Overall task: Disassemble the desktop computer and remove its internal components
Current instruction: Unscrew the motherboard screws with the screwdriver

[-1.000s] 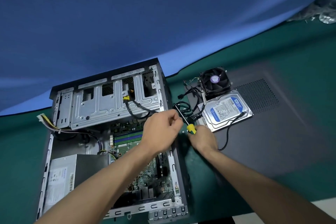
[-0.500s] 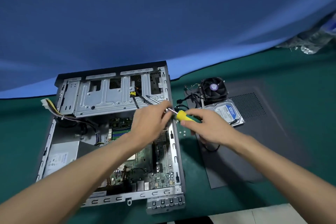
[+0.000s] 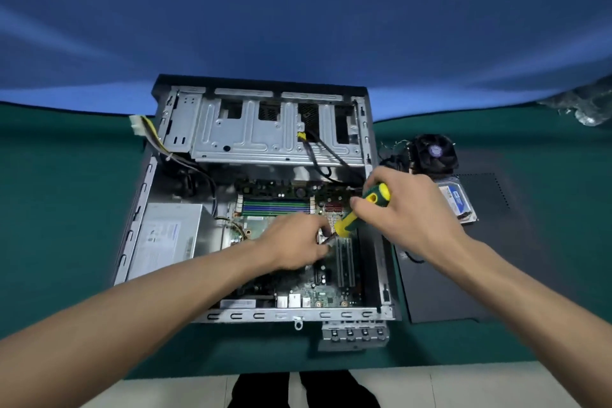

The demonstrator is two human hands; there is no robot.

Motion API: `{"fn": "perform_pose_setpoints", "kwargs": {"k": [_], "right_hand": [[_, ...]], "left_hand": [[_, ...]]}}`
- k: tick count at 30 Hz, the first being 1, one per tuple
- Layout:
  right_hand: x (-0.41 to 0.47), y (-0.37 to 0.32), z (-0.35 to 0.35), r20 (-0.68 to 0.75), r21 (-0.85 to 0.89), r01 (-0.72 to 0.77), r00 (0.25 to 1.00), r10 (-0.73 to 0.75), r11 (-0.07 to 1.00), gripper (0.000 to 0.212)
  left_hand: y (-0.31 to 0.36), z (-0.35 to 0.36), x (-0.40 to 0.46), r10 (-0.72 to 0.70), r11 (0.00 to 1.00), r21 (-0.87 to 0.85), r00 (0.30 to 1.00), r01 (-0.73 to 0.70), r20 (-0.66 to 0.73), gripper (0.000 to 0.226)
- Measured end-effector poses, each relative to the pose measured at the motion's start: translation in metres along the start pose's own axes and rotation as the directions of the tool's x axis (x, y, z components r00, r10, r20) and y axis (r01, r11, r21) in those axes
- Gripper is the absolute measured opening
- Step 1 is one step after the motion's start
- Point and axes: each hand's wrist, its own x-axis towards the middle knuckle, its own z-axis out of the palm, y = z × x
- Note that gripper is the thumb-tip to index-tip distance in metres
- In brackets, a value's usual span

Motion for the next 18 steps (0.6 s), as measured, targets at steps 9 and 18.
{"fn": "perform_pose_setpoints", "kwargs": {"k": [9,18], "right_hand": [[-0.017,-0.007,0.036,0.122,-0.247,0.022,0.993,0.008,0.969,0.024],[-0.027,-0.004,0.057,0.157,-0.272,-0.017,0.986,0.061,0.962,0.025]], "left_hand": [[-0.032,0.035,-0.005,-0.029,0.995,-0.087,0.971,0.051,0.238,0.015],[-0.034,0.047,0.001,0.024,0.989,-0.143,0.946,0.023,0.322,0.021]]}}
